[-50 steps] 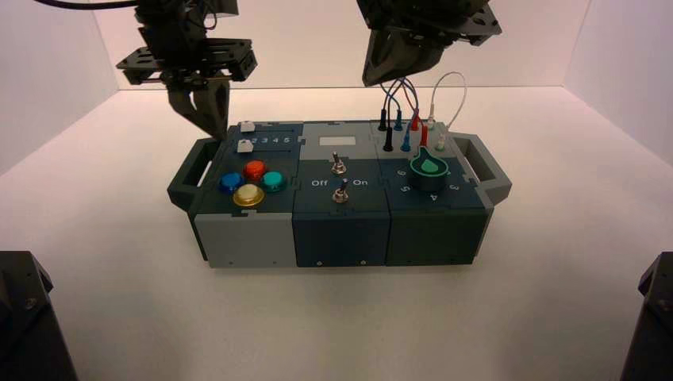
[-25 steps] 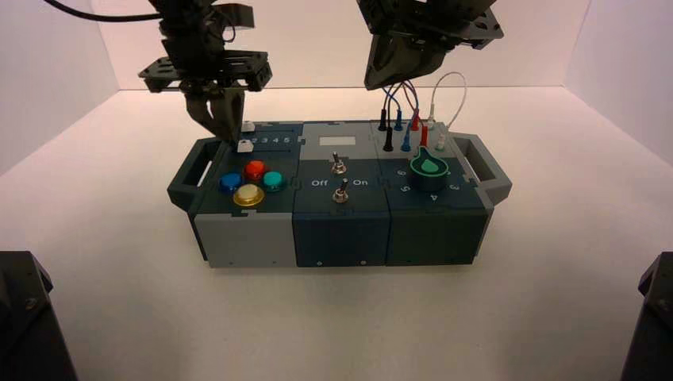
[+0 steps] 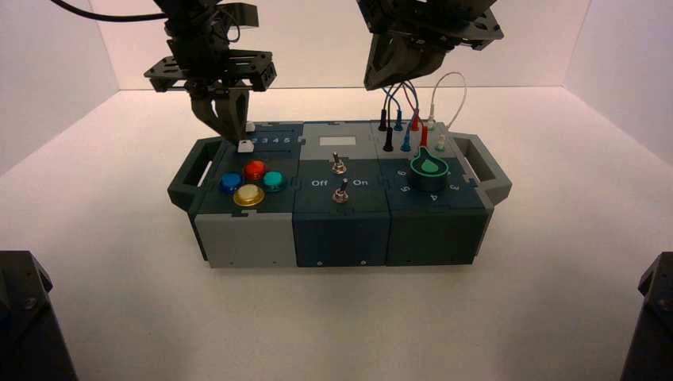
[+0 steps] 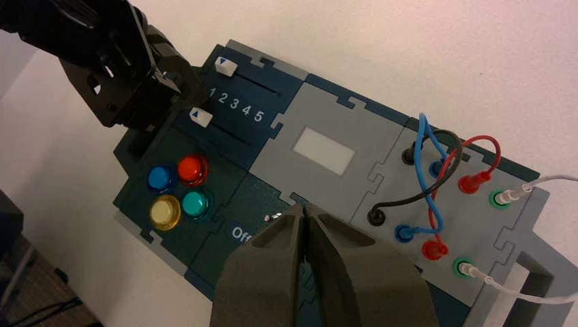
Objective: Move the bottom slider to position 3.
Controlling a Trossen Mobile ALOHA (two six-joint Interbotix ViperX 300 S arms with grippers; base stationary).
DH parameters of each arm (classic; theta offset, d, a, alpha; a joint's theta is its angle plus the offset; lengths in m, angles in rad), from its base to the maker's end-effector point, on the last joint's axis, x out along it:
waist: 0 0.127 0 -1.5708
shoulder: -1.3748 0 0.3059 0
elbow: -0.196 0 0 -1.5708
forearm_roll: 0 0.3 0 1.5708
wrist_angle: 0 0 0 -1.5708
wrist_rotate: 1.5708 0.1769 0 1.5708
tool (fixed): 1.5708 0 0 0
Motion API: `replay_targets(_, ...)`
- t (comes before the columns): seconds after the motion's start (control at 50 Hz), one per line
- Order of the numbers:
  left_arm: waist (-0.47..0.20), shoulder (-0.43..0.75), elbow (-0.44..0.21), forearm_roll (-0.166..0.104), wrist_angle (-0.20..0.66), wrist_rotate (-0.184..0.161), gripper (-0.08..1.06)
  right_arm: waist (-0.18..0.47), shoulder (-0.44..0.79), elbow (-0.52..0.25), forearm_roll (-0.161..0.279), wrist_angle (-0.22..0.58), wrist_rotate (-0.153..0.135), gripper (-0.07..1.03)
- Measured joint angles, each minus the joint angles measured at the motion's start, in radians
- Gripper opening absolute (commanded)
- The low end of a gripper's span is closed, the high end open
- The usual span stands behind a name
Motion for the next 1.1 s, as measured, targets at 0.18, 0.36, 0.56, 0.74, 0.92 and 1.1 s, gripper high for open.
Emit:
replay_targets(0.18, -0.002, -0.003, 0.005, 0.0, -0.002, -0.002, -0.03, 0.0, -0.002, -0.002, 0.003, 0.0, 0.0, -0.02)
replay_targets(0.36, -0.014, -0.006, 0.008, 0.0, 0.003, -0.002, -0.03, 0.0, -0.002, 0.0, 0.006, 0.0, 0.0, -0.02)
replay_targets(0.56, -0.023, -0.008, 0.009, -0.003, 0.008, -0.002, -0.03, 0.0, -0.002, 0.006, 0.011, -0.002, 0.0, -0.02)
replay_targets(0.74, -0.025, -0.008, 0.009, -0.003, 0.011, -0.002, -0.03, 0.0, -0.002, 0.012, 0.02, -0.011, 0.0, -0.02)
replay_targets(0.92, -0.028, -0.008, 0.009, -0.006, 0.012, -0.002, -0.03, 0.0, -0.002, 0.014, 0.023, -0.011, 0.0, -0.02)
replay_targets(1.1, -0.037, -0.008, 0.009, -0.011, 0.014, -0.002, -0.03, 0.0, -0.002, 0.015, 0.025, -0.011, 0.0, -0.02)
